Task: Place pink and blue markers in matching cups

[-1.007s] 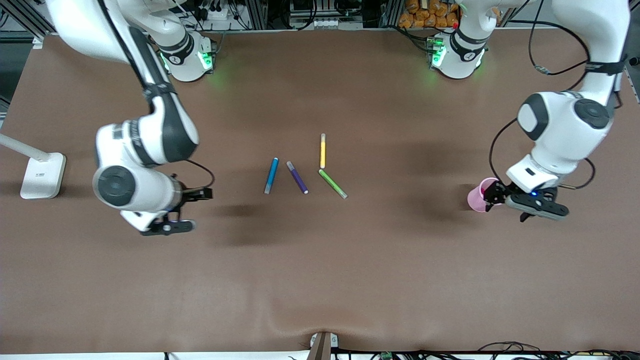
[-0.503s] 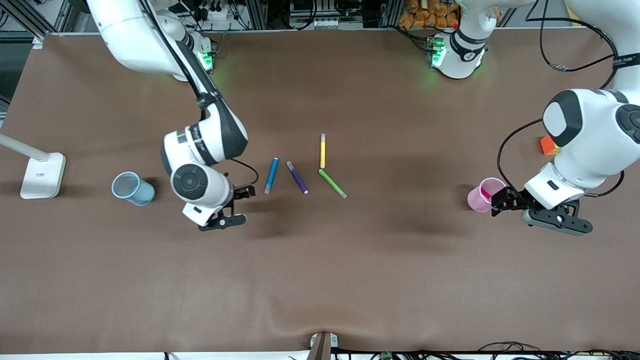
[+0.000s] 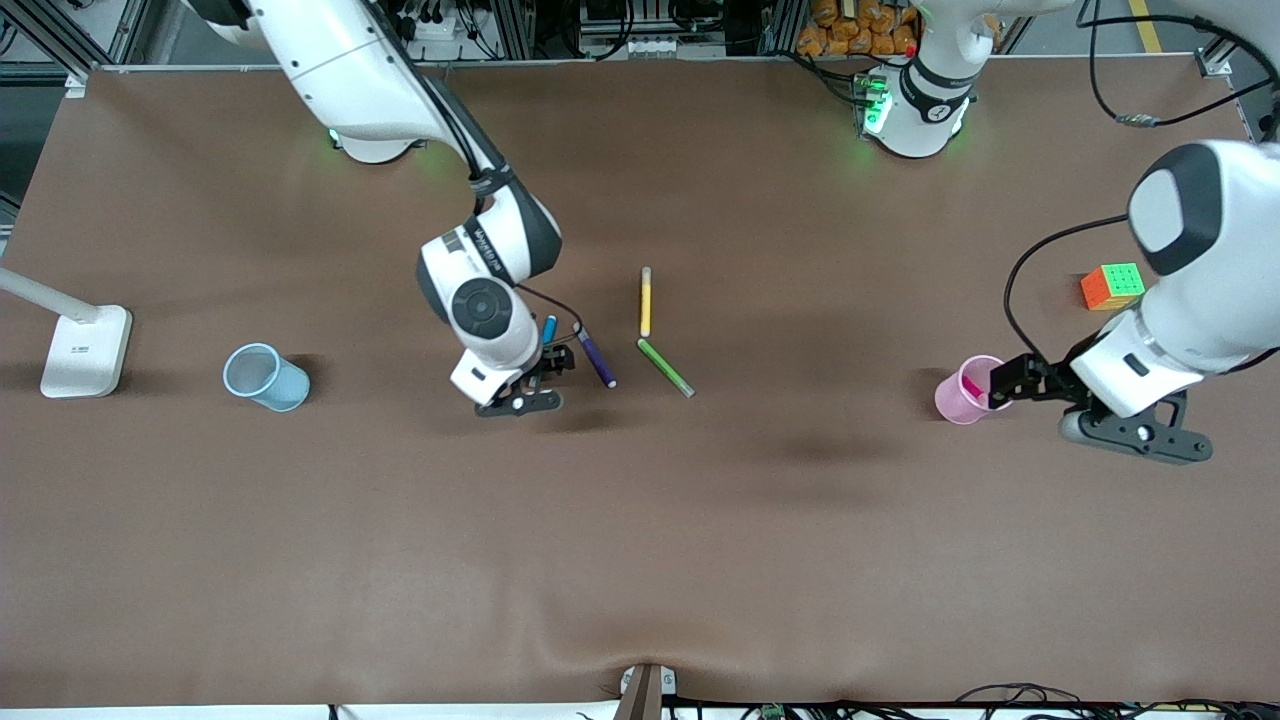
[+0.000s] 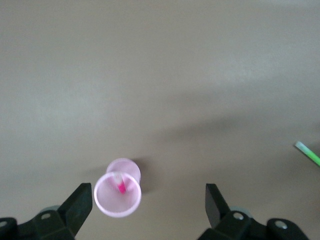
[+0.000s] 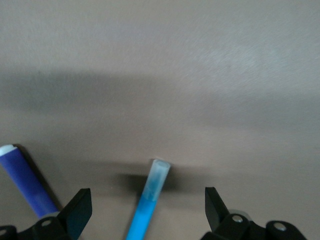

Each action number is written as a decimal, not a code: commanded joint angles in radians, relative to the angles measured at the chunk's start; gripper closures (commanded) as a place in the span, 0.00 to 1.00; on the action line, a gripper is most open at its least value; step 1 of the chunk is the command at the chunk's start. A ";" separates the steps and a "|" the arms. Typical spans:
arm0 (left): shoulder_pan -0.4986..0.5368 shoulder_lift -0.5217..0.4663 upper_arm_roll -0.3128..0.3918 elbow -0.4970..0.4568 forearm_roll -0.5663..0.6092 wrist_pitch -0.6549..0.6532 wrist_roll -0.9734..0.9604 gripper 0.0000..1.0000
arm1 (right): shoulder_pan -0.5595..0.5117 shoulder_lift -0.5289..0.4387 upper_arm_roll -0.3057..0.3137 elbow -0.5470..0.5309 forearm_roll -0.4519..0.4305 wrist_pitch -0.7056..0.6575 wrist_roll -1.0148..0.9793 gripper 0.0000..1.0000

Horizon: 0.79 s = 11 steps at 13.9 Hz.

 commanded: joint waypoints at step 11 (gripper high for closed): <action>0.025 -0.279 -0.102 -0.074 0.113 -0.296 -0.214 0.00 | 0.016 -0.036 -0.011 -0.132 0.012 0.166 0.133 0.00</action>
